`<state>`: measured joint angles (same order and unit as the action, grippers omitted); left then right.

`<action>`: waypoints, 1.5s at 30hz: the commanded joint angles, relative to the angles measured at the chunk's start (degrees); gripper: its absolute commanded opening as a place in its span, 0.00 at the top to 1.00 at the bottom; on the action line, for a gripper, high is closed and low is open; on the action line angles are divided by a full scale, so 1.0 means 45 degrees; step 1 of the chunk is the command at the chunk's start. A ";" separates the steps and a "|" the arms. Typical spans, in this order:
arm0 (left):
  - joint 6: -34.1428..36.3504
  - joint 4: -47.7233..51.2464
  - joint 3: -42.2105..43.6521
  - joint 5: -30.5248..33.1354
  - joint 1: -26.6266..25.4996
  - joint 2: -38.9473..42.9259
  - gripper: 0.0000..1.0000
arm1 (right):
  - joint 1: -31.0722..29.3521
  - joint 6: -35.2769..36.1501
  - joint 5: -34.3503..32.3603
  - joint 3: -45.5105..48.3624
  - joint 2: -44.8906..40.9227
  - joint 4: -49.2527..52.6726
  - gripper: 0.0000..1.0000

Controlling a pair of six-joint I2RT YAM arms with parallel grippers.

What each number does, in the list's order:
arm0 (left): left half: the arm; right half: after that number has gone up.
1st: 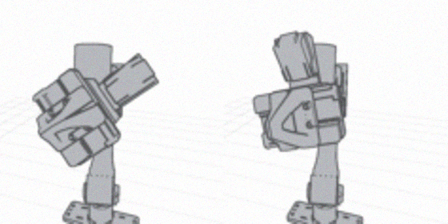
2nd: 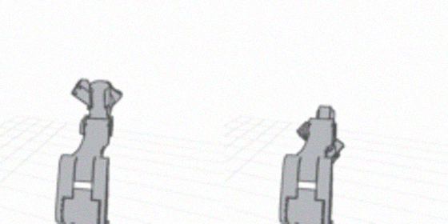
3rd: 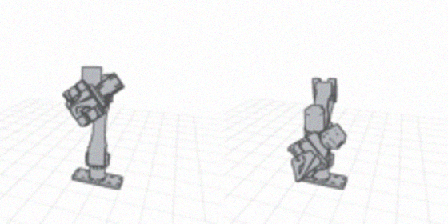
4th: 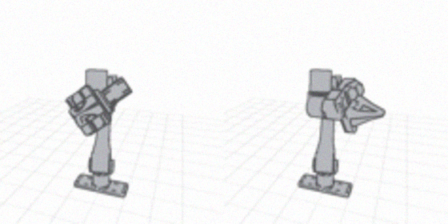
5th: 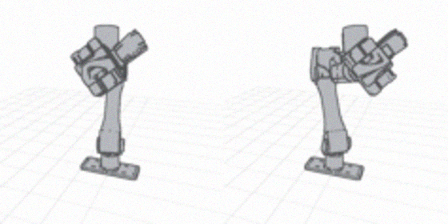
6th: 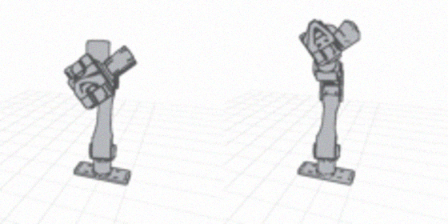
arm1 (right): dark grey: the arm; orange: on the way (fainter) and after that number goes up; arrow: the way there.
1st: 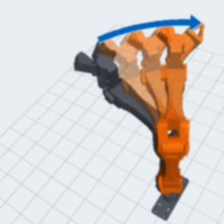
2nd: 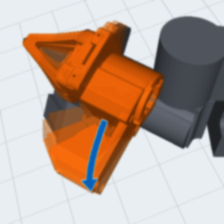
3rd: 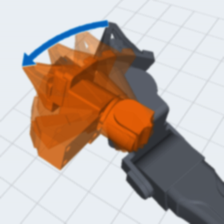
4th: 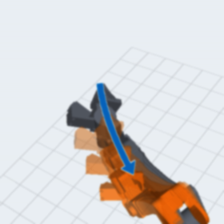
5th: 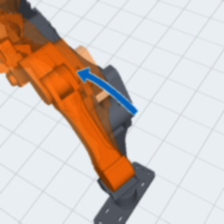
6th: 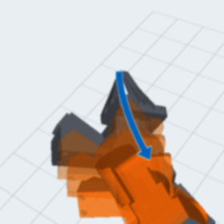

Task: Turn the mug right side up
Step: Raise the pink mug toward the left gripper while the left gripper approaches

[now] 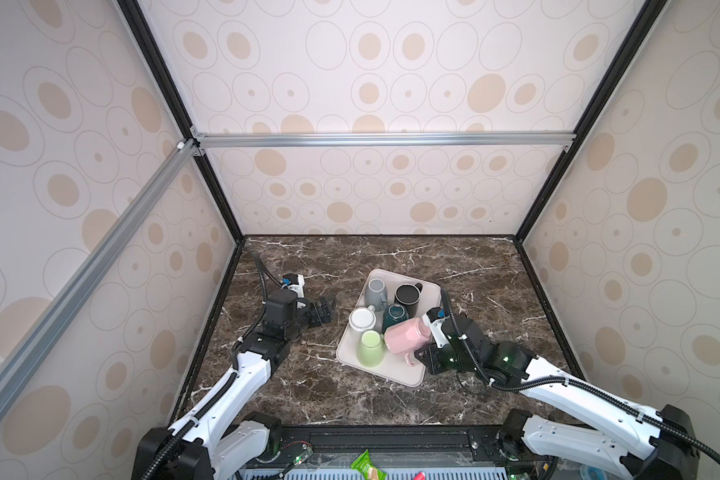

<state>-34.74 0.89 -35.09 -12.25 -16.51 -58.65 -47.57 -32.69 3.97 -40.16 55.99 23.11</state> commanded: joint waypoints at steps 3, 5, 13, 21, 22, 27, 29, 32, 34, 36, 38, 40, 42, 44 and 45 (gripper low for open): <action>-0.0175 -0.0100 -0.0338 -0.0360 -0.0036 0.0280 0.02 | -0.0035 -0.0499 -0.0413 -0.0223 -0.0354 -0.2075 1.00; -0.0235 -0.0059 -0.0415 -0.0400 -0.0040 0.0306 0.02 | -0.0041 -0.0533 -0.0505 -0.0216 -0.0247 -0.2399 1.00; -0.0743 -0.1009 -0.0035 -0.1687 -0.0041 0.0546 0.02 | 0.0165 -0.0636 0.0289 -0.0844 0.0421 -0.3787 1.00; -0.1012 -0.1189 -0.0054 -0.2186 -0.0041 0.0877 0.02 | 0.1163 -0.1369 0.1513 -0.1370 0.0717 -0.5236 1.00; -0.1032 -0.1286 -0.0059 -0.2296 -0.0041 0.0941 0.02 | 0.1270 -0.1548 0.1665 -0.1357 0.0759 -0.5493 1.00; -0.1564 -0.2723 0.0321 -0.3656 -0.0061 0.1305 0.02 | 0.1848 -0.2041 0.2573 -0.1533 0.1292 -0.6597 1.00; -0.1803 -0.3294 0.0471 -0.3996 -0.0071 0.1421 0.02 | 0.2016 -0.2205 0.2929 -0.1666 0.1548 -0.6908 1.00; -0.2029 -0.3693 0.0607 -0.4362 -0.0112 0.1451 0.02 | 0.2163 -0.2396 0.3203 -0.1700 0.1821 -0.7421 1.00; -0.2069 -0.4216 0.0591 -0.4566 -0.0154 0.1450 0.02 | 0.2243 -0.2484 0.3355 -0.1711 0.1958 -0.7718 1.00; -0.2078 -0.4408 0.0553 -0.4783 -0.0230 0.1414 0.02 | 0.2340 -0.2540 0.3444 -0.1775 0.2089 -0.7935 1.00; -0.2121 -0.4671 0.0562 -0.4987 -0.0311 0.1417 0.02 | 0.2455 -0.2639 0.3590 -0.1838 0.2240 -0.8143 1.00; -0.2296 -0.5021 0.0586 -0.5232 -0.0418 0.1425 0.02 | 0.2553 -0.2714 0.3792 -0.1922 0.2398 -0.8443 1.00; -0.2486 -0.5476 0.0666 -0.5466 -0.0537 0.1326 0.02 | 0.2651 -0.2690 0.3917 -0.2097 0.2570 -0.8549 1.00; -0.2396 -0.5627 0.0500 -0.5996 -0.0588 0.1113 0.02 | 0.2719 -0.2790 0.4063 -0.2197 0.2702 -0.8808 1.00; -0.2251 -0.5475 0.0305 -0.6306 -0.0602 0.0959 0.02 | 0.2766 -0.2921 0.4218 -0.2189 0.2795 -0.9102 1.00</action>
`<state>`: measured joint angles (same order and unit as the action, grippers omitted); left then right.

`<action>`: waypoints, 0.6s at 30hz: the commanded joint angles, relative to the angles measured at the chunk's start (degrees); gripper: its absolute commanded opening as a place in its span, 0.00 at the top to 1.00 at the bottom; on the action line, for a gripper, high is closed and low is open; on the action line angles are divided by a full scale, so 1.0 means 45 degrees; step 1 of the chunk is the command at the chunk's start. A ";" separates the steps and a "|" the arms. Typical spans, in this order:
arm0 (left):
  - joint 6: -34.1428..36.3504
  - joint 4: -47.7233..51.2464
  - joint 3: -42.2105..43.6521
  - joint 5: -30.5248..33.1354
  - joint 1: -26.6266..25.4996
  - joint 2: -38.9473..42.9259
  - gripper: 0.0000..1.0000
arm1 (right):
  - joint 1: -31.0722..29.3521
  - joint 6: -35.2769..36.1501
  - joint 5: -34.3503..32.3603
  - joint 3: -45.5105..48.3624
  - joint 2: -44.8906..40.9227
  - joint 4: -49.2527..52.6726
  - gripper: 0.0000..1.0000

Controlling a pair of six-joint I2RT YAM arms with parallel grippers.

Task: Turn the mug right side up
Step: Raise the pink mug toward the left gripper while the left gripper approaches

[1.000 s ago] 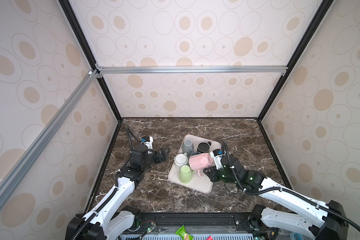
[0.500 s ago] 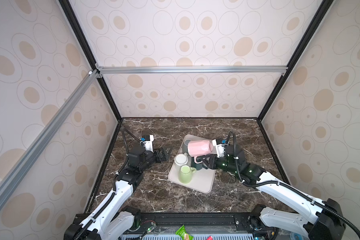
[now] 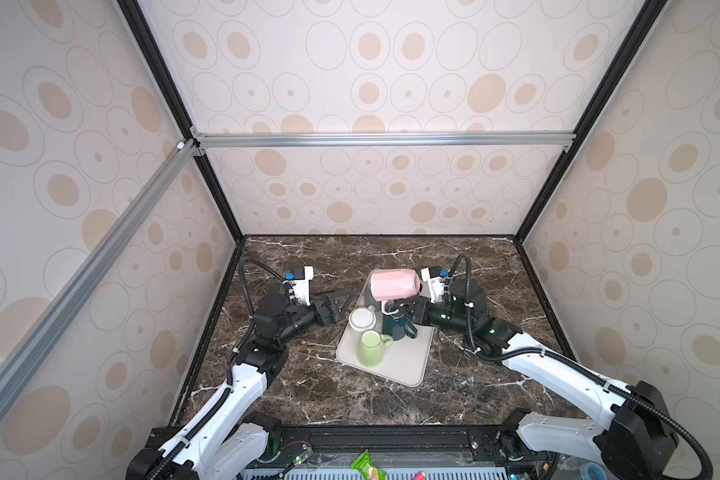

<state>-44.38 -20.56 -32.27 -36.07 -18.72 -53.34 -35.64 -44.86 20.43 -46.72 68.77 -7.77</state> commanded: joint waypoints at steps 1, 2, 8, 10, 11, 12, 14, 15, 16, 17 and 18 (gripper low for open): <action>0.0006 -0.0550 -0.0502 -0.1247 -0.0117 -0.0340 0.02 | 0.0168 -0.0334 0.0744 -0.0742 0.0022 -0.2624 1.00; -0.0008 -0.0551 -0.0596 -0.1389 -0.0131 -0.0467 0.02 | 0.0185 -0.0371 0.0856 -0.0796 0.0101 -0.2782 1.00; -0.0867 -0.2114 -0.0662 -0.2294 -0.0332 -0.1192 0.08 | 0.0214 -0.0497 0.1093 -0.1003 0.0237 -0.3004 1.00; -0.1190 -0.2626 -0.0644 -0.2362 -0.0491 -0.1469 0.13 | 0.0243 -0.0675 0.1229 -0.0942 0.0309 -0.3218 1.00; -0.1321 -0.2910 -0.0645 -0.2430 -0.0575 -0.1586 0.16 | 0.0236 -0.0738 0.1321 -0.0892 0.0331 -0.3382 1.00; -0.1453 -0.3173 -0.0649 -0.2451 -0.0673 -0.1720 0.16 | 0.0224 -0.0813 0.1373 -0.0869 0.0344 -0.3547 1.00; -0.1653 -0.3578 -0.0689 -0.2491 -0.0860 -0.1940 0.19 | 0.0239 -0.0878 0.1415 -0.0847 0.0379 -0.3622 1.00; -0.1727 -0.3722 -0.0733 -0.2510 -0.0953 -0.2044 0.20 | 0.0226 -0.0868 0.1457 -0.0865 0.0410 -0.3625 1.00; -0.1745 -0.3780 -0.0786 -0.2535 -0.1046 -0.2150 0.22 | 0.0242 -0.0877 0.1504 -0.0867 0.0408 -0.3655 1.00; -0.1718 -0.3791 -0.0872 -0.2559 -0.1144 -0.2253 0.23 | 0.0259 -0.0871 0.1548 -0.0863 0.0422 -0.3683 1.00; -0.1685 -0.3772 -0.0950 -0.2606 -0.1223 -0.2366 0.23 | 0.0263 -0.0875 0.1569 -0.0881 0.0437 -0.3667 1.00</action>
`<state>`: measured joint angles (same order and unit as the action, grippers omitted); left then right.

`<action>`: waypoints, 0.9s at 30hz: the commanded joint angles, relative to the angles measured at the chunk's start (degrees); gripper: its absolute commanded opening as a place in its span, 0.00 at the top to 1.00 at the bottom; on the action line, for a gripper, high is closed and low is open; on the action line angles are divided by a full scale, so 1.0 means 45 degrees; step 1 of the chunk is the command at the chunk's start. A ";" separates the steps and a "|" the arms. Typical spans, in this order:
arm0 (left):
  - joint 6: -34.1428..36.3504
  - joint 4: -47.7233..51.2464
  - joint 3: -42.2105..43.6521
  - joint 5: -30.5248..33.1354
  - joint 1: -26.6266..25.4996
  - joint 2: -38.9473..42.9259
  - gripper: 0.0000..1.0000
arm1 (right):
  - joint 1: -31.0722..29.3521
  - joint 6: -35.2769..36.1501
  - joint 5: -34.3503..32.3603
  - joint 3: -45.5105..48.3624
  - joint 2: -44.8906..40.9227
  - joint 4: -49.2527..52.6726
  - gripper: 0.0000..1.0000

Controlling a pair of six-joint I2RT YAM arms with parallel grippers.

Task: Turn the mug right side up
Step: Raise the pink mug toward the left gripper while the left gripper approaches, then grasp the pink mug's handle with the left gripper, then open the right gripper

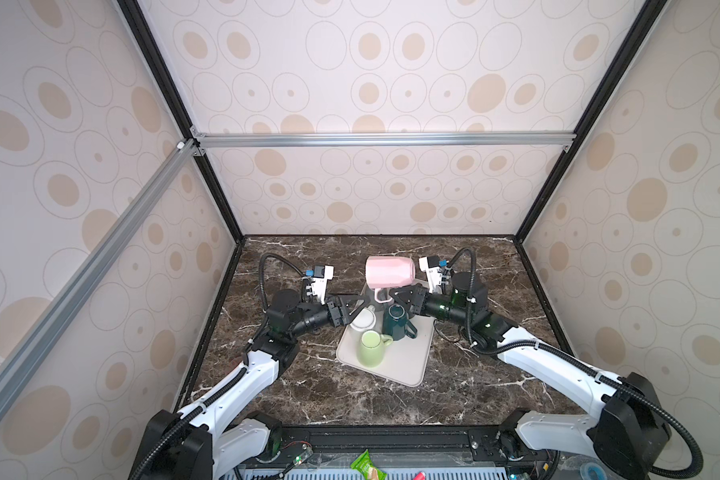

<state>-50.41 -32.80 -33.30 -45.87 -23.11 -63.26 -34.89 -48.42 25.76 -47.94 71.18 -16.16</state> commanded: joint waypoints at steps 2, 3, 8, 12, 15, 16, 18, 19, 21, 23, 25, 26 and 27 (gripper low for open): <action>-0.0351 -0.1109 -0.0837 -0.0491 -0.0367 -0.0338 0.26 | 0.0096 -0.0042 0.0483 -0.0637 -0.0077 -0.1794 1.00; -0.0351 -0.1130 -0.0879 -0.0491 -0.0409 -0.0420 0.27 | 0.0098 -0.0021 0.0540 -0.0648 -0.0045 -0.1799 1.00; -0.0418 -0.1179 -0.1283 -0.0844 -0.0578 -0.0953 0.33 | 0.0098 -0.0209 0.0699 -0.0468 -0.0009 -0.2270 1.00; -0.0258 -0.0824 -0.1642 -0.0961 -0.0605 -0.1221 0.37 | 0.0098 -0.0379 0.0687 -0.0345 0.0019 -0.2581 1.00; -0.0261 -0.0834 -0.1718 -0.0960 -0.0623 -0.1404 0.37 | 0.0098 -0.0450 0.0770 -0.0315 0.0057 -0.2726 1.00; -0.0281 -0.0873 -0.1703 -0.0957 -0.0625 -0.1480 0.37 | 0.0097 -0.0474 0.0797 -0.0286 0.0063 -0.2762 1.00; -0.0360 -0.0914 -0.1701 -0.0926 -0.0645 -0.1583 0.37 | 0.0093 -0.0510 0.0755 -0.0197 0.0033 -0.2920 1.00; -0.0379 -0.0962 -0.1674 -0.0887 -0.0644 -0.1586 0.37 | 0.0098 -0.0495 0.0723 -0.0162 0.0008 -0.2930 1.00; -0.0452 -0.1118 -0.1538 -0.0669 -0.0661 -0.1566 0.37 | 0.0098 -0.0415 0.0701 -0.0142 -0.0036 -0.2821 1.00; -0.0531 -0.1266 -0.1459 -0.0535 -0.0654 -0.1581 0.37 | 0.0086 -0.0411 0.0760 -0.0099 -0.0055 -0.2828 1.00; -0.0580 -0.1319 -0.1469 -0.0511 -0.0658 -0.1672 0.36 | 0.0098 -0.0392 0.0776 -0.0050 -0.0078 -0.2801 1.00; -0.0658 -0.1409 -0.1475 -0.0511 -0.0657 -0.1726 0.37 | 0.0103 -0.0354 0.0780 -0.0057 -0.0112 -0.2749 1.00; -0.0780 -0.1593 -0.1468 -0.0529 -0.0654 -0.1804 0.37 | 0.0098 -0.0335 0.0798 -0.0050 -0.0141 -0.2699 1.00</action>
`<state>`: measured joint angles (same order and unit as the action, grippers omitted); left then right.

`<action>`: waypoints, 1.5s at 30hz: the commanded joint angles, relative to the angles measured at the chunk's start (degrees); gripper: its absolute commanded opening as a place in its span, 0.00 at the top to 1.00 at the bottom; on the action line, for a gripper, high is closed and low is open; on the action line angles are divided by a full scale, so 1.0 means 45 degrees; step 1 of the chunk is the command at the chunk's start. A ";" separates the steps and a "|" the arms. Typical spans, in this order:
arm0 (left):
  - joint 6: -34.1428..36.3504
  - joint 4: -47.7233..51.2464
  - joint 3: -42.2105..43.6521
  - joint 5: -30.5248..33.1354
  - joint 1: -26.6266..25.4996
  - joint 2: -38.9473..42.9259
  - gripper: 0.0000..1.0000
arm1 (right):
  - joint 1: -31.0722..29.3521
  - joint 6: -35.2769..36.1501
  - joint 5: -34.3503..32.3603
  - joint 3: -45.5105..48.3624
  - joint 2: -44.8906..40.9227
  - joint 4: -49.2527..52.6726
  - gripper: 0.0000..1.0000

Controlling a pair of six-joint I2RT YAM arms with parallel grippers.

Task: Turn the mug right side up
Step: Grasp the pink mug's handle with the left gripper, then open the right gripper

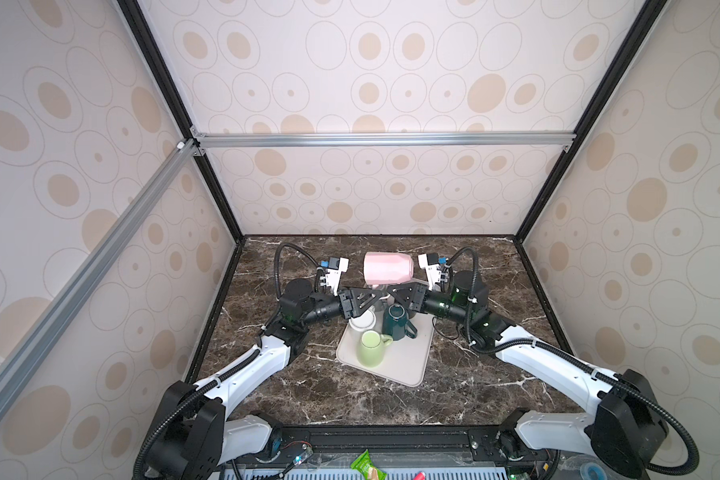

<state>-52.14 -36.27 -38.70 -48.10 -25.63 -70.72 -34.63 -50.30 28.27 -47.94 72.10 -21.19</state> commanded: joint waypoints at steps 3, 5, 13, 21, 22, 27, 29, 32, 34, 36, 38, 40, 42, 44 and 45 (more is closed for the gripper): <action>-0.0690 -0.1278 -0.0267 -0.0127 -0.0097 -0.0362 0.40 | 0.0043 0.0060 0.0333 0.0058 -0.0403 -0.1580 1.00; -0.0875 -0.1579 -0.0336 -0.0282 -0.0120 -0.0537 0.43 | 0.0040 0.0045 0.0414 0.0132 -0.0410 -0.1580 1.00; -0.1267 -0.2116 -0.0421 -0.0425 -0.0202 -0.0872 0.52 | 0.0033 0.0026 0.0796 0.0244 -0.0339 -0.1540 1.00; -0.1246 -0.2154 -0.0570 -0.0620 -0.0355 -0.0928 0.57 | 0.0040 0.0063 0.1109 0.0186 0.0023 -0.1682 1.00; -0.1245 -0.2183 -0.0561 -0.0639 -0.0360 -0.0915 0.58 | 0.0034 0.0041 0.1155 0.0185 0.0065 -0.1743 1.00; -0.1250 -0.2290 -0.0561 -0.0713 -0.0386 -0.0847 0.68 | 0.0040 0.0113 0.1234 0.0263 0.0301 -0.1756 1.00; -0.1245 -0.2311 -0.0562 -0.0718 -0.0399 -0.0847 0.82 | 0.0030 0.0210 0.1288 0.0321 0.0346 -0.1682 1.00; -0.1211 -0.2205 -0.0561 -0.0677 -0.0389 -0.0856 0.93 | 0.0040 0.0401 0.1418 0.0311 0.0375 -0.1501 1.00; -0.1106 -0.2037 -0.0584 -0.0596 -0.0389 -0.0838 0.98 | 0.0040 0.0564 0.1421 0.0301 0.0349 -0.1251 1.00; -0.0892 -0.1610 -0.0596 -0.0306 -0.0381 -0.0727 1.00 | 0.0040 0.0752 0.1375 0.0320 0.0313 -0.0979 1.00; -0.0511 -0.0763 -0.0675 0.0284 -0.0399 -0.0529 1.00 | 0.0040 0.0901 0.1314 0.0311 0.0270 -0.0777 1.00; 0.0024 0.0007 -0.0761 0.0706 -0.0391 -0.0279 1.00 | 0.0039 0.0993 0.1258 0.0315 0.0261 -0.0610 1.00; 0.0384 0.0572 -0.0843 0.1011 -0.0388 -0.0083 1.00 | 0.0039 0.1030 0.1219 0.0337 0.0256 -0.0527 1.00; 0.0587 0.0990 -0.0854 0.1336 -0.0386 0.0120 1.00 | 0.0037 0.1085 0.1157 0.0339 0.0280 -0.0432 1.00; 0.0697 0.1183 -0.0873 0.1488 -0.0395 0.0210 1.00 | 0.0039 0.1109 0.1130 0.0331 0.0287 -0.0379 1.00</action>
<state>-51.96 -33.08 -38.92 -44.88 -27.14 -72.49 -34.15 -48.97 33.28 -46.54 73.30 -22.15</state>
